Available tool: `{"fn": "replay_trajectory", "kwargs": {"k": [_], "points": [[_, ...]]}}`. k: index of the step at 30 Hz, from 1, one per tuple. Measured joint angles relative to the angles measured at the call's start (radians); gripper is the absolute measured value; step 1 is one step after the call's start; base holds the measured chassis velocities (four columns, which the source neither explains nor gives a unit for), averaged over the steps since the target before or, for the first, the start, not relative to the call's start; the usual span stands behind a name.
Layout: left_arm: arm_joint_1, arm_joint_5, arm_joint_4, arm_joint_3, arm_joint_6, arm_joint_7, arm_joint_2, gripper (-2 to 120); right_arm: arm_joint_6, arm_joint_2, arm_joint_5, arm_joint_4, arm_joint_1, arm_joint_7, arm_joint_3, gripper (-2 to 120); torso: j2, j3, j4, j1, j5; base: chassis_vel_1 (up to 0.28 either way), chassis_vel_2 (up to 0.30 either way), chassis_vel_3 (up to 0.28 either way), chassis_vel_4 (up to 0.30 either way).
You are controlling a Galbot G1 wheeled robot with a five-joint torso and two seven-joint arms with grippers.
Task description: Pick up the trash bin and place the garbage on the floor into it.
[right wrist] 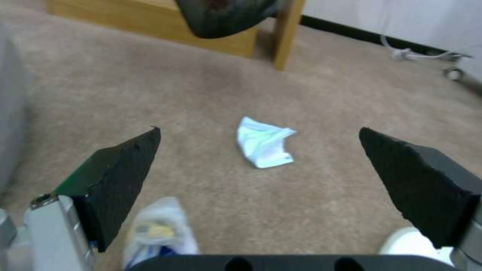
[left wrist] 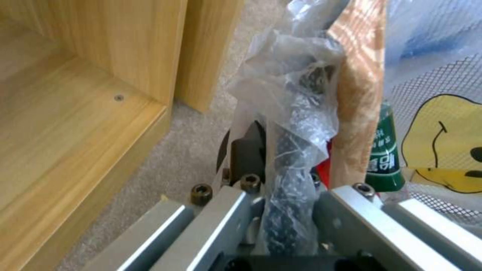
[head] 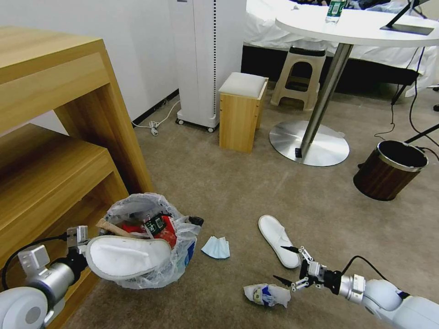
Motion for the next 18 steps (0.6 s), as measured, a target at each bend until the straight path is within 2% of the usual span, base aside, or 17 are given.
{"fn": "replay_trajectory", "kwargs": {"k": [18], "points": [[0.004, 0.013, -0.004, 0.005, 0.0, 0.001, -0.01, 0, 0.001, 0.015, 0.078, -0.077, 0.037, -0.249, -0.058, 100, 0.0, 0.0, 0.0, 0.0, 0.0, 0.0, 0.0, 0.0, 0.0]]}}
